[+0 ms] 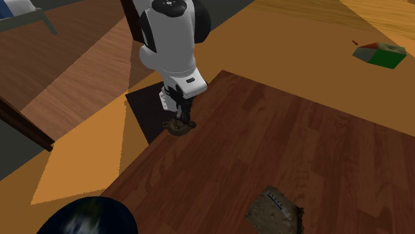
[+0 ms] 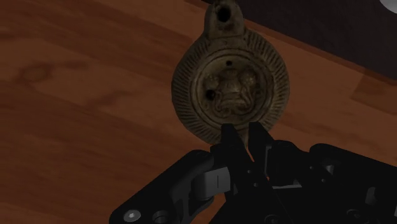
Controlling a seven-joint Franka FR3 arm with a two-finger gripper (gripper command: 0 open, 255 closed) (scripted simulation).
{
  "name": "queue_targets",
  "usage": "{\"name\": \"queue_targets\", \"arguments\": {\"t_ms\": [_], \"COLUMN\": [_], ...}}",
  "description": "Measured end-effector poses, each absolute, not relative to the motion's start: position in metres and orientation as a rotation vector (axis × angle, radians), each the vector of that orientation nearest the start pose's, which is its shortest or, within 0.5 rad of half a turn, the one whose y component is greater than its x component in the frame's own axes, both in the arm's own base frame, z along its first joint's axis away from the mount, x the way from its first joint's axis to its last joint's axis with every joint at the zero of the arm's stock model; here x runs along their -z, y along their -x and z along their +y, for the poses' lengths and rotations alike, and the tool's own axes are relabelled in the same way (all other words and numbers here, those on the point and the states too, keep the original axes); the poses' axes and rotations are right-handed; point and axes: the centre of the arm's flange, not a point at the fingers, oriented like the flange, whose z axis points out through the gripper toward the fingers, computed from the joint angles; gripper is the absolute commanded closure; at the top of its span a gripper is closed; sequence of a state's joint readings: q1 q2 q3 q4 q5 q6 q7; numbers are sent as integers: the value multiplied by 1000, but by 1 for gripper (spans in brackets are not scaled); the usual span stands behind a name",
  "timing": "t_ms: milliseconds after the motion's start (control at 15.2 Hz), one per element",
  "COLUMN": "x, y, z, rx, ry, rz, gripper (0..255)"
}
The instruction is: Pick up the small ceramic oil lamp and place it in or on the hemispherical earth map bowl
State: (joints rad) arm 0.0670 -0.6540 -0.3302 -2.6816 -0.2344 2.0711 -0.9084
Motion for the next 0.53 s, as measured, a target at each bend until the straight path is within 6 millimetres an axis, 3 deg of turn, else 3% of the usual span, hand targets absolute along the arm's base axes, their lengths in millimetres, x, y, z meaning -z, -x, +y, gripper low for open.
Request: {"name": "queue_targets", "arguments": {"t_ms": [528], "x": [-464], "y": [-336], "z": [-99], "rx": [30], "ry": [2902], "rz": [-1258], "gripper": [255]}}
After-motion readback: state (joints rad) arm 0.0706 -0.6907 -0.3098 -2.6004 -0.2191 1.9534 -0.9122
